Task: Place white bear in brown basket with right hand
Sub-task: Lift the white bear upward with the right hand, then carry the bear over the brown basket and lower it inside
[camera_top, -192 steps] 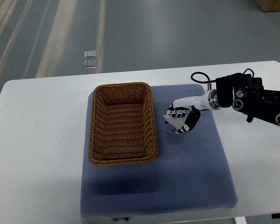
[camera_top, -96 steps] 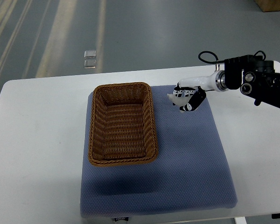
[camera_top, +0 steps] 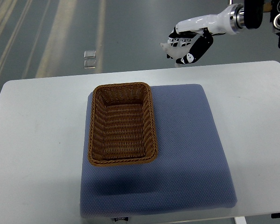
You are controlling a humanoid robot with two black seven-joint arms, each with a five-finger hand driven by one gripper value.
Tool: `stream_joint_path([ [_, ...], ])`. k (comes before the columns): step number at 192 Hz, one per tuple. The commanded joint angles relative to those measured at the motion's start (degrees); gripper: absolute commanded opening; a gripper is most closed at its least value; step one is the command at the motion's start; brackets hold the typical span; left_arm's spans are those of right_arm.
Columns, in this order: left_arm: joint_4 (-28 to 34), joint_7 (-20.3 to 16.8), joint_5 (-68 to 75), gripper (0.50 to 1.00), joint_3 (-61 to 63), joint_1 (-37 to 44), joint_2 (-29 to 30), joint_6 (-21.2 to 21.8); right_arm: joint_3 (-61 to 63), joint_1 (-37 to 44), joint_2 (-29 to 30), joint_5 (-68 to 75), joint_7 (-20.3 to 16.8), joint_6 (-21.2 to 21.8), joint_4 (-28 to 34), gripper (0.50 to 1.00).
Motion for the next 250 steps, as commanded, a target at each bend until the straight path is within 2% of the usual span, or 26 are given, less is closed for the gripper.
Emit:
stream_joint_path([
  [1,0.09,0.0,0.02,1.0,0.0,0.0,0.0,0.0,-0.81,-0.57,5.31,0.03,0.02,-2.93,-1.14,0.5],
  [28,0.09,0.0,-0.07,1.0,0.0,0.0,0.0,0.0,-1.77,-3.38,16.55,-0.23,0.46,-9.25,-7.46,0.5],
  [62,0.18,0.0,-0.07,1.0,-0.09,0.18,0.0,0.0,-3.62,-6.02,28.25,-0.67,0.46,-12.94,-16.78,0.5],
  [81,0.36,0.0,-0.07,1.0,-0.09,0.27,0.0,0.0,-3.8,-8.39,32.82,-1.11,0.37,-14.88,-19.68,0.5],
  [126,0.36,0.0,-0.07,1.0,-0.09,0.27,0.0,0.0,-3.71,-12.87,33.17,-1.9,0.46,-17.08,-23.38,0.5],
  [188,0.18,0.0,-0.07,1.0,0.0,0.27,0.0,0.0,-3.62,-18.77,33.17,-2.95,0.46,-17.25,-24.26,0.511],
  [206,0.27,0.0,-0.07,1.0,0.0,0.27,0.0,0.0,-3.53,-19.29,33.17,-2.95,0.46,-17.25,-24.7,0.543],
  [214,0.27,0.0,-0.07,1.0,0.0,0.27,0.0,0.0,-3.53,-19.47,33.17,-2.95,0.46,-17.25,-24.87,0.582],
  [224,0.36,0.0,-0.07,1.0,0.0,0.27,0.0,0.0,-3.53,-19.47,33.17,-2.95,0.46,-17.25,-24.87,0.664],
  [225,0.36,0.0,-0.07,1.0,0.0,0.27,0.0,0.0,-3.53,-19.47,33.17,-2.95,0.46,-17.25,-24.87,0.69],
  [228,0.36,0.0,-0.07,1.0,0.0,0.27,0.0,0.0,-3.45,-19.47,33.17,-2.87,0.46,-17.25,-24.87,0.715],
  [232,0.36,0.0,-0.07,1.0,0.0,0.27,0.0,0.0,-3.45,-19.47,33.17,-2.87,0.46,-17.25,-24.87,0.782],
  [245,0.36,0.0,-0.07,1.0,0.0,0.27,0.0,0.0,-3.27,-19.38,33.17,-2.87,0.46,-17.25,-24.87,0.844],
  [250,0.36,0.0,-0.07,1.0,0.0,0.27,0.0,0.0,-3.09,-19.38,33.17,-2.78,0.46,-17.16,-24.87,0.883],
])
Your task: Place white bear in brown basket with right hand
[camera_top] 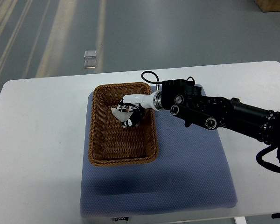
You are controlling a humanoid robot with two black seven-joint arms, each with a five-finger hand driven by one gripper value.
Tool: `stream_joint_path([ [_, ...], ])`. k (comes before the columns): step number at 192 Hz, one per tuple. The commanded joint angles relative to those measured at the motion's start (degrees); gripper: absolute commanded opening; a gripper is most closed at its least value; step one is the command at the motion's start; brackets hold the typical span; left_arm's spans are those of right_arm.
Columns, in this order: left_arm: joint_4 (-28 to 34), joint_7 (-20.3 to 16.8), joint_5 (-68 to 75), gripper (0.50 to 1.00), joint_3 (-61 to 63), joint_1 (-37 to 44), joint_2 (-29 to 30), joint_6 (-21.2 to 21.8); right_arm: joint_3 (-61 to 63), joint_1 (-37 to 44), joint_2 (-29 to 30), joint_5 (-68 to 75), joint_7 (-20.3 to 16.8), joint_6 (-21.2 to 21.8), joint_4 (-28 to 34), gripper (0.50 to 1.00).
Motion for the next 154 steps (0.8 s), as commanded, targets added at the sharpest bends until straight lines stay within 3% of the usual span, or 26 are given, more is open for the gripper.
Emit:
stream_joint_path([
  [1,0.02,0.0,0.0,1.0,0.0,0.0,0.0,0.0,0.41,0.05,-0.01,0.14,0.0,0.1,0.01,0.895],
  [53,0.11,0.0,0.0,1.0,0.0,0.0,0.0,0.0,2.0,2.42,-0.01,0.67,0.0,0.1,0.01,0.921],
  [85,0.11,0.0,0.0,1.0,0.0,0.0,0.0,0.0,11.31,4.01,-0.01,1.28,0.08,0.1,0.01,0.921],
  [103,0.2,0.0,0.0,1.0,0.0,0.0,0.0,0.09,18.87,3.3,-3.17,1.9,0.43,-0.17,0.01,0.921],
  [154,-0.15,0.0,0.0,1.0,0.0,0.0,0.0,0.09,45.15,-10.5,-4.31,7.7,5.27,-7.81,-0.08,0.921],
])
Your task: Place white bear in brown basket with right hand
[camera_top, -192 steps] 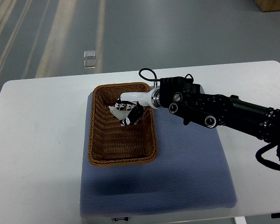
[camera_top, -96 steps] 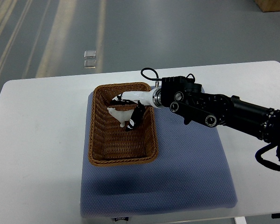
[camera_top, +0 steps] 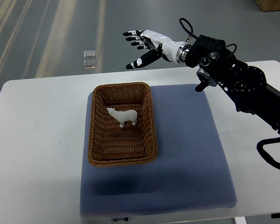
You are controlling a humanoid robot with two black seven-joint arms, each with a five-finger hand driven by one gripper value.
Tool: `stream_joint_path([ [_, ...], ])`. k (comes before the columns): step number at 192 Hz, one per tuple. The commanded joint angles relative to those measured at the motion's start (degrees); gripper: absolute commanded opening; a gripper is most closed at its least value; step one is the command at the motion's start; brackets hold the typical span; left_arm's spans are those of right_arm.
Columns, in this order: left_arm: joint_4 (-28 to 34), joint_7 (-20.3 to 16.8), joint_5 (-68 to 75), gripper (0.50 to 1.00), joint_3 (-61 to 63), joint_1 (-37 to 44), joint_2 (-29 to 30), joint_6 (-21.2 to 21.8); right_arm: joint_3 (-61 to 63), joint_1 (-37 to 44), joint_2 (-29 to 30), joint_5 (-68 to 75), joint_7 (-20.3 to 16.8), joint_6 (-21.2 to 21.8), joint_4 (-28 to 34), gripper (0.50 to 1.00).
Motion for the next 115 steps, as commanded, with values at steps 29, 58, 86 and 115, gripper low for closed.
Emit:
stream_joint_path([
  [29,-0.19,0.0,-0.01,1.0,0.0,0.0,0.0,0.12,18.5,-12.02,0.48,16.55,1.69,-5.44,-0.33,0.924],
  [58,-0.27,0.0,-0.01,1.0,0.0,0.0,0.0,0.3,20.96,-14.65,0.48,34.83,2.31,-6.85,-2.53,0.924],
  [86,-0.27,0.0,-0.01,1.0,0.0,0.0,0.0,0.47,20.96,-15.36,0.65,46.43,7.41,-5.97,-5.34,0.926],
  [115,-0.27,0.0,-0.01,1.0,0.0,0.0,0.0,0.65,20.96,-16.5,1.71,50.12,12.42,-3.42,-5.34,0.926],
])
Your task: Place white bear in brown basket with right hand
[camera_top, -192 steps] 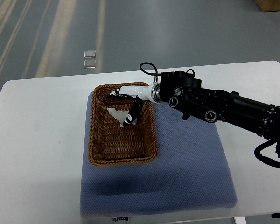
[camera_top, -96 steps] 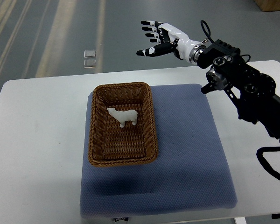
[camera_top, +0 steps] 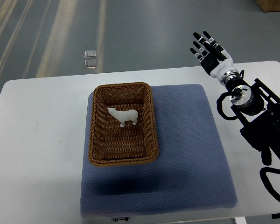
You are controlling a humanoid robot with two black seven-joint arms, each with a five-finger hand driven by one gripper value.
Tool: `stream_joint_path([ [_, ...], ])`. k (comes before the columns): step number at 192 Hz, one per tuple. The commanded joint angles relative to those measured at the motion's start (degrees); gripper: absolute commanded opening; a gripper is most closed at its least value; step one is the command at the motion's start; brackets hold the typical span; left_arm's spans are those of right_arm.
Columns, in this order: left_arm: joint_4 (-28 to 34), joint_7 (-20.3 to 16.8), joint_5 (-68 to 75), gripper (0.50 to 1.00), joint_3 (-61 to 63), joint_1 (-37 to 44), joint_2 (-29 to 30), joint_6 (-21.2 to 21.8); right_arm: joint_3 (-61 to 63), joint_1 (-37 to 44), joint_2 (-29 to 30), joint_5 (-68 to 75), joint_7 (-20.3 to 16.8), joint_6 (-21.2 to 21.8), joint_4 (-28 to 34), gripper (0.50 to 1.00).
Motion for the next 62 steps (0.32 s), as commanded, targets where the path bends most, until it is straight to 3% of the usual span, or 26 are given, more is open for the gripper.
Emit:
stream_joint_path([
  [1,0.0,0.0,0.0,1.0,0.0,0.0,0.0,0.11,-0.01,-0.74,0.81,2.03,3.16,2.09,-0.1,0.926],
  [26,-0.08,0.0,0.0,1.0,0.0,0.09,0.0,0.11,-0.18,-1.0,1.34,2.03,3.78,4.64,-0.02,0.926],
  [62,-0.08,0.0,0.0,1.0,0.0,0.0,0.0,0.19,-0.18,-1.09,2.84,2.03,3.78,4.55,-0.1,0.926],
])
